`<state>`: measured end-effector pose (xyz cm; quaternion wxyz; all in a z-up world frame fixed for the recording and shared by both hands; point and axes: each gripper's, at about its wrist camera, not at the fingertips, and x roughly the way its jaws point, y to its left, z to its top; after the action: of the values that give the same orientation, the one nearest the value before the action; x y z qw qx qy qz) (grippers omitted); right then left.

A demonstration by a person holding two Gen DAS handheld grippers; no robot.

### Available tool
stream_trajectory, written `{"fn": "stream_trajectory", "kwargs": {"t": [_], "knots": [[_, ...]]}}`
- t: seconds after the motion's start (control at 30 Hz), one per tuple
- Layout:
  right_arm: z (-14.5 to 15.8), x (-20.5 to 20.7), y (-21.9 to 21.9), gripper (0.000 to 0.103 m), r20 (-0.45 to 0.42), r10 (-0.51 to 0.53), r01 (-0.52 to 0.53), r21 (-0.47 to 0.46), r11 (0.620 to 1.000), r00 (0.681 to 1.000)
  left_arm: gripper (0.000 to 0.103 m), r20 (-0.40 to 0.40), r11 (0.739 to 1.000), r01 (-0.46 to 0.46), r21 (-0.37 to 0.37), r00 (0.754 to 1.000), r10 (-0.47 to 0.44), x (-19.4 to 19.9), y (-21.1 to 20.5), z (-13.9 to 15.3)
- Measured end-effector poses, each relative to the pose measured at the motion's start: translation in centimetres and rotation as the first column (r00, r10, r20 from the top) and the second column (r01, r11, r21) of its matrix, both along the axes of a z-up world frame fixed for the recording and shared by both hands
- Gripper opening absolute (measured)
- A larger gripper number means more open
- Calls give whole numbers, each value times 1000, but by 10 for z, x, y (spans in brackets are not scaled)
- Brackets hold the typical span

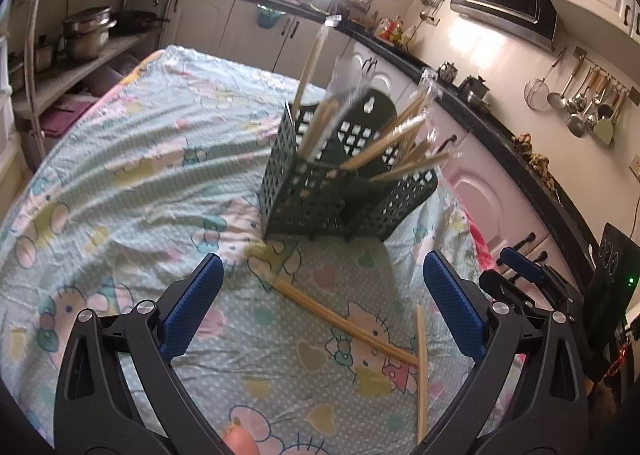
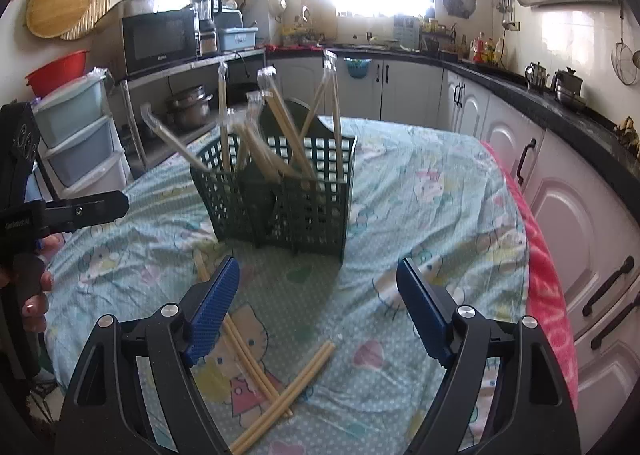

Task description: Organize utensils

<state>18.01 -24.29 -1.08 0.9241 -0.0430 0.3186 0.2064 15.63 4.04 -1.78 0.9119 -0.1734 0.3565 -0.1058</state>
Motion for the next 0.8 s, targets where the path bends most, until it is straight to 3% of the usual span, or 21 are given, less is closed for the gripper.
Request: {"fn": "stream_trajectory", "kwargs": {"t": [0.53, 0.8], "knots": [[-46, 7, -8, 77, -133, -24, 20, -36, 999, 991, 92, -146, 999, 20, -42, 989, -26, 22, -12, -56], [-69, 18, -5, 67, -236, -15, 8, -28, 1000, 972, 92, -210, 995, 23, -99, 977, -43, 38, -13, -78]]}}
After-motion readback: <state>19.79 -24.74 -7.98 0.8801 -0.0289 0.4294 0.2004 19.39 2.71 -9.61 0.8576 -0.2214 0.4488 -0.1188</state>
